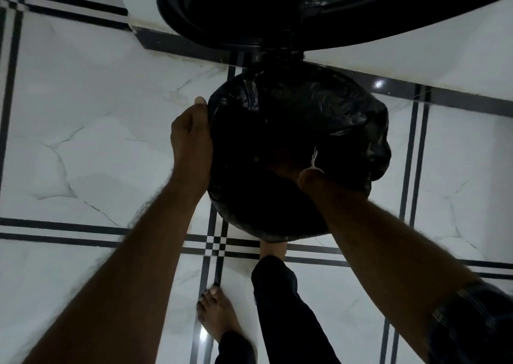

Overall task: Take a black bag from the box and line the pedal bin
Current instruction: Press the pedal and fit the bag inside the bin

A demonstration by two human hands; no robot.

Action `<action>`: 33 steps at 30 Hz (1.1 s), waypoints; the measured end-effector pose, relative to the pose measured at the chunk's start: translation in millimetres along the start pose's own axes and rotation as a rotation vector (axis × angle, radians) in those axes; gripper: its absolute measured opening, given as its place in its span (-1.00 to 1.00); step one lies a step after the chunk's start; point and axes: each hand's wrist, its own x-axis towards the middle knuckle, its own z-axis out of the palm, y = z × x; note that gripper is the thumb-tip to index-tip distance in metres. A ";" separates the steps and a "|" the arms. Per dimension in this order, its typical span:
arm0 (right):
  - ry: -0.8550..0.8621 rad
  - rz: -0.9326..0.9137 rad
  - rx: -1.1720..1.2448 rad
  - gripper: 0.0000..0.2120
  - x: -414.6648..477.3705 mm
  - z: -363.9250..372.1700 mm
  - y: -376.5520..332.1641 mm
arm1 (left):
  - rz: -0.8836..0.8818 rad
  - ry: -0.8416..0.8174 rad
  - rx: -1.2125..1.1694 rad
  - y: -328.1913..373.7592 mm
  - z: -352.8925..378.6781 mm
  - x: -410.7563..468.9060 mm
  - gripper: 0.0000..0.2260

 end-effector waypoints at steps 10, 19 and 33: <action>0.788 -0.232 0.105 -0.48 -106.7 -102.1 -43.0 | -0.132 0.007 0.007 20.1 -9.9 -3.1 -0.37; 0.706 -0.002 0.338 -0.77 -65.8 -155.6 -10.5 | -0.222 -0.081 -0.103 26.9 -10.9 11.8 -0.69; 0.123 0.294 0.920 -0.73 -23.2 -164.9 15.9 | -0.523 -0.226 -0.194 23.4 -10.2 43.1 -0.70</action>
